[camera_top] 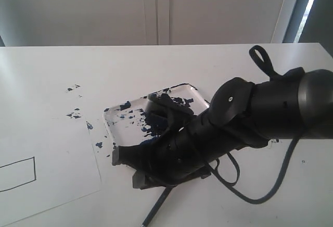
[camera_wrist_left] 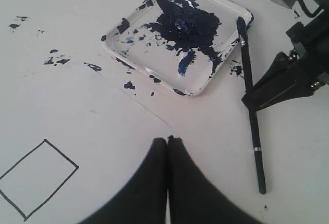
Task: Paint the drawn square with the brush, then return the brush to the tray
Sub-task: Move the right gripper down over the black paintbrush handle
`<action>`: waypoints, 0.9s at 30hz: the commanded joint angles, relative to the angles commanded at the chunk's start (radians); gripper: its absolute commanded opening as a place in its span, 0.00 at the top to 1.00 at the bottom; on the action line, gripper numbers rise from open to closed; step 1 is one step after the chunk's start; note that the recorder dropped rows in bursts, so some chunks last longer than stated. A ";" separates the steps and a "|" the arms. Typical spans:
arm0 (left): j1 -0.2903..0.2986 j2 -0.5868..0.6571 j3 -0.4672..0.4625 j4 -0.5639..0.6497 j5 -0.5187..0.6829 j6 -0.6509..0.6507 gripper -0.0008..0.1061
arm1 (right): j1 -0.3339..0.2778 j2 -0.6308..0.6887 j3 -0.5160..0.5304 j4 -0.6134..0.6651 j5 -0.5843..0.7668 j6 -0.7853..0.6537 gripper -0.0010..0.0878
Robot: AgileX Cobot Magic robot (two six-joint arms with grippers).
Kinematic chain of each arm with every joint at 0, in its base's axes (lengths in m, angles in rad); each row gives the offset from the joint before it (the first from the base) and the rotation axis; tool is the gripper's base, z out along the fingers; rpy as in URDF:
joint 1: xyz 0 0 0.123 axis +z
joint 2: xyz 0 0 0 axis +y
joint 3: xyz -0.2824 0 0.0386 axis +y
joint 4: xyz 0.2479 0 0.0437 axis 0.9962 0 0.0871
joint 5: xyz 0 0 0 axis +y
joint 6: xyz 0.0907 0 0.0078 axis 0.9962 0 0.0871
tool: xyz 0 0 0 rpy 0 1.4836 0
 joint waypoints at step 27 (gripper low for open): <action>0.000 0.000 0.000 0.000 0.000 0.000 0.99 | 0.000 -0.009 0.000 -0.520 0.092 0.813 0.46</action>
